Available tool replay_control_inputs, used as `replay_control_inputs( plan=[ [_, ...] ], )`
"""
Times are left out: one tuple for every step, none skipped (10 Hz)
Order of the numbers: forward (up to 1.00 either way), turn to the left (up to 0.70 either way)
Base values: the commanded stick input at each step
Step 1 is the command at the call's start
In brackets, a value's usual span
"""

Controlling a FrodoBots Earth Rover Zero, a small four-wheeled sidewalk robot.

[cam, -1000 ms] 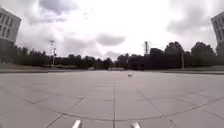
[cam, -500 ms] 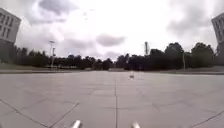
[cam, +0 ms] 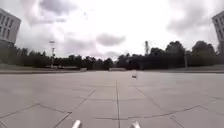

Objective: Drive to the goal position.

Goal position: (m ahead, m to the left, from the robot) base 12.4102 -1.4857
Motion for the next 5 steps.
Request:
replay_control_inputs(
  plan=[
    [0.7, 0.0],
    [0.7, 0.0],
    [0.7, 0.0],
    [0.7, 0.0],
    [0.7, 0.0]
  ],
)
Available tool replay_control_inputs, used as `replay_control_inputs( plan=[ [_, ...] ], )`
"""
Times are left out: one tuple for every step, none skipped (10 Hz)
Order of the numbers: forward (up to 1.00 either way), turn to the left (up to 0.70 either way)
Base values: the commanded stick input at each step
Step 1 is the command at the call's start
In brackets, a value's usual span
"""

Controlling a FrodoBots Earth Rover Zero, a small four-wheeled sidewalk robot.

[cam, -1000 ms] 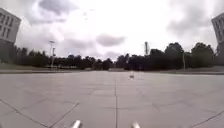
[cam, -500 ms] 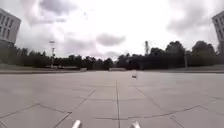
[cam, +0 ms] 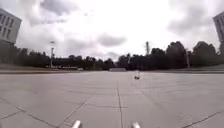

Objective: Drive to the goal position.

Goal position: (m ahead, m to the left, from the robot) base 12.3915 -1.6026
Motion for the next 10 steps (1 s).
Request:
replay_control_inputs(
  plan=[
    [0.7, 0.0],
    [0.7, 0.0],
    [0.7, 0.0],
    [0.7, 0.0],
    [0.7, 0.0],
    [0.7, 0.0],
    [0.7, 0.0],
    [0.7, 0.0],
    [0.7, 0.0],
    [0.7, 0.0]
  ],
)
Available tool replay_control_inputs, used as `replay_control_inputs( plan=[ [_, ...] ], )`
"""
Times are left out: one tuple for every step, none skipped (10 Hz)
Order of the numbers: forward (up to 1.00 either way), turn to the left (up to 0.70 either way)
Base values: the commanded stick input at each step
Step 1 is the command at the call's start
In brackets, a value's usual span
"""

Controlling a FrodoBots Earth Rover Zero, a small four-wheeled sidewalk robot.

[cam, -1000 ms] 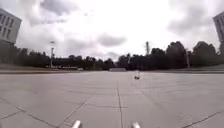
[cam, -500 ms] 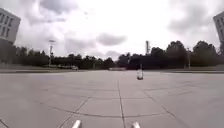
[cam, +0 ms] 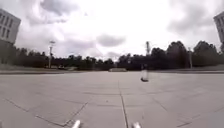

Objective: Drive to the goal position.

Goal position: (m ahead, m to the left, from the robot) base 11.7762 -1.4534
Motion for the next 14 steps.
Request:
replay_control_inputs(
  plan=[
    [0.7, 0.0],
    [0.7, 0.0],
    [0.7, 0.0],
    [0.7, 0.0],
    [0.7, 0.0],
    [0.7, 0.0],
    [0.7, 0.0],
    [0.7, 0.0],
    [0.7, 0.0],
    [0.7, 0.0],
    [0.66, 0.0],
    [0.61, 0.0],
    [0.61, 0.0],
    [0.65, 0.0]
  ],
)
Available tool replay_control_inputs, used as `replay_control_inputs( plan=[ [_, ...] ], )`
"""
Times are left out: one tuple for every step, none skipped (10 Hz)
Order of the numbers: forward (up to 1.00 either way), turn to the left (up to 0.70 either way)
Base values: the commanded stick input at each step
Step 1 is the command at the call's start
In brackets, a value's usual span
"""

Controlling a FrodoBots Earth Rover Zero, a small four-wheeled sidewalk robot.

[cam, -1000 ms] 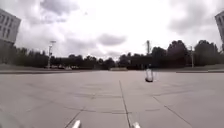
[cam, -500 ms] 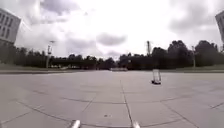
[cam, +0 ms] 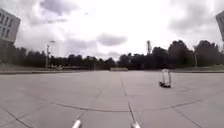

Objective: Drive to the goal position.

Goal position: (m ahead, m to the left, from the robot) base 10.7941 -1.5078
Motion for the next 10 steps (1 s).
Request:
replay_control_inputs(
  plan=[
    [0.69, 0.0],
    [0.7, 0.0],
    [0.7, 0.0],
    [0.7, 0.0],
    [0.7, 0.0],
    [0.7, 0.0],
    [0.7, 0.0],
    [0.7, 0.0],
    [0.7, 0.0],
    [0.7, 0.0]
  ],
)
